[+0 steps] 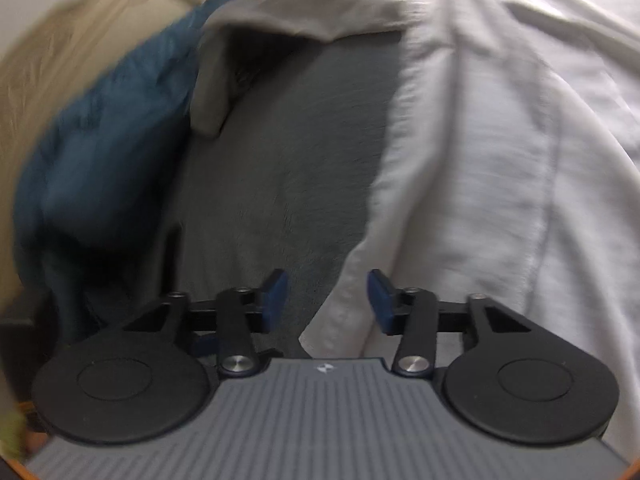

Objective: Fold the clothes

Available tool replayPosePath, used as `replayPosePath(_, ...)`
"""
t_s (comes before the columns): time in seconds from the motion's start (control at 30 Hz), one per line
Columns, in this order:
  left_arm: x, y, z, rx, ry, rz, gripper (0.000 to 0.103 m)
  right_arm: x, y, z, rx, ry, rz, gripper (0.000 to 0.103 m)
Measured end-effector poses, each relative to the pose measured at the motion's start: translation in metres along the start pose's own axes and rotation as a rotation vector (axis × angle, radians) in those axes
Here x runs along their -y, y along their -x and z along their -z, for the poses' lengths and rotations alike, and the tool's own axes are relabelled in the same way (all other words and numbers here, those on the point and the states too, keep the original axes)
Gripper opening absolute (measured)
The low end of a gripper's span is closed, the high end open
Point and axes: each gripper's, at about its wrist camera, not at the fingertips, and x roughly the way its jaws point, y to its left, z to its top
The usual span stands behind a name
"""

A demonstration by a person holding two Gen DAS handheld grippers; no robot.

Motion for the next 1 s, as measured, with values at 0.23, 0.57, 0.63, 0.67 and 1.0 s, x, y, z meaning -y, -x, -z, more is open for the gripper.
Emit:
replayPosePath(0.23, -0.009, -0.005, 0.003, 0.024, -0.021, 0.036, 0.055, -0.003, -0.025, 0.006, -0.01, 0.035, 0.157, 0.003)
replayPosePath(0.57, 0.011, -0.03, -0.02, 0.016, -0.122, 0.122, 0.055, 0.063, 0.043, 0.012, 0.173, -0.281, 0.16, 0.003)
replayPosePath(0.63, 0.018, -0.033, -0.026, 0.005, -0.148, 0.16, 0.057, 0.072, 0.049, 0.015, 0.191, -0.308, 0.194, 0.003)
replayPosePath(0.67, 0.023, -0.034, -0.028, -0.001, -0.165, 0.175, 0.057, 0.073, 0.052, 0.016, 0.197, -0.31, 0.21, 0.004)
replayPosePath(1.0, 0.046, -0.041, -0.031, -0.042, -0.221, 0.179, 0.057, 0.101, 0.08, 0.031, 0.225, -0.365, 0.215, 0.024)
